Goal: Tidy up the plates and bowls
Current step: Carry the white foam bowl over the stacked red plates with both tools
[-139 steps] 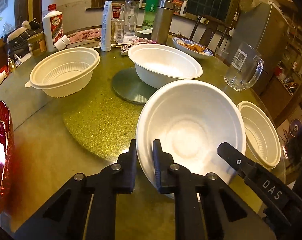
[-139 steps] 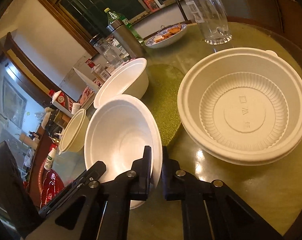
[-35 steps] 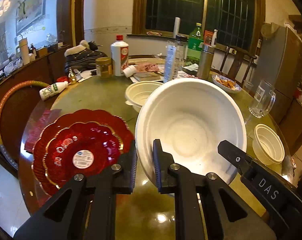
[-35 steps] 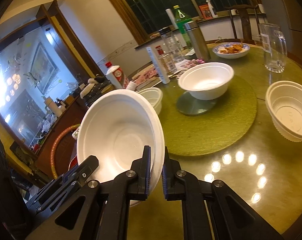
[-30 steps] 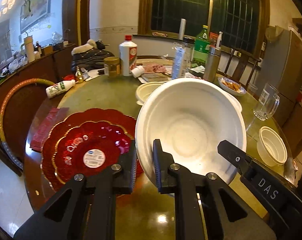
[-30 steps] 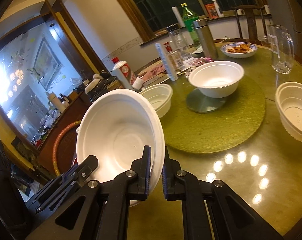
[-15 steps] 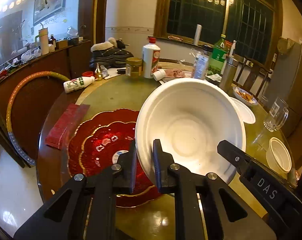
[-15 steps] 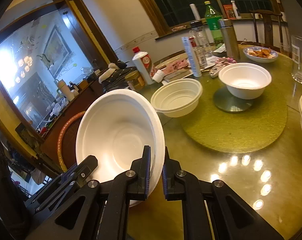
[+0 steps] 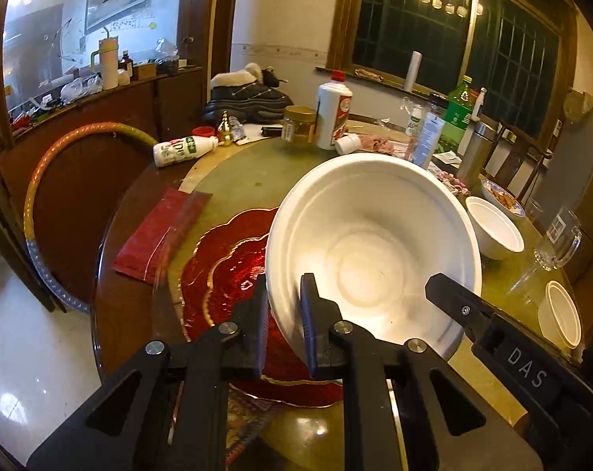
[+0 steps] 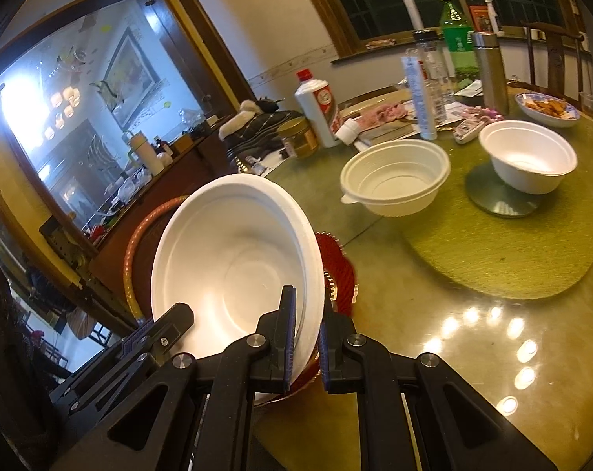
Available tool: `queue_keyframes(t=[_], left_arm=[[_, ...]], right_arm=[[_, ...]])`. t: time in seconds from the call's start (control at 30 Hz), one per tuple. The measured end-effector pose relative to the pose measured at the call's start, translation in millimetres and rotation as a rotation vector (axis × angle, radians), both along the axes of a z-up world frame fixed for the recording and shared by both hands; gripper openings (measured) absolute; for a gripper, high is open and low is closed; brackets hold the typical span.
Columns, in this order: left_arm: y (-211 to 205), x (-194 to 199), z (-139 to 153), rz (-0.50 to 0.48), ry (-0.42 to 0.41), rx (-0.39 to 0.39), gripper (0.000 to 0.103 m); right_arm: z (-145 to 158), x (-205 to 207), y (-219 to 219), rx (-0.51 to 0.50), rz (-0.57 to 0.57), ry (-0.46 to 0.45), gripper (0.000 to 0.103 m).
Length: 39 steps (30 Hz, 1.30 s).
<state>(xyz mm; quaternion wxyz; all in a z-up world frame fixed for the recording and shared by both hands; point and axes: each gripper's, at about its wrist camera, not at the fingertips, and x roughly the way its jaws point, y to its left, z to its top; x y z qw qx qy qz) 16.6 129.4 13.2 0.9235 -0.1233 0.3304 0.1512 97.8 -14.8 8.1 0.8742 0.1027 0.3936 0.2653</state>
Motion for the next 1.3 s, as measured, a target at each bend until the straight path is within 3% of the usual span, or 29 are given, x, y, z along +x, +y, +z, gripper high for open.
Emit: queue_keyframes(t=[0.67, 1.3], left_arm=[[18.4, 15.8, -25.7, 0.064, 0.086, 0.029, 0.013], [23.0, 18.0, -32.4, 0.059, 0.114, 0.022, 0.014]], right_arm=[[-34.2, 26.3, 38.7, -0.055, 0.064, 0.064, 0.01], [-38.1, 27.4, 48.5, -0.122, 0.07, 0.085, 0.011]])
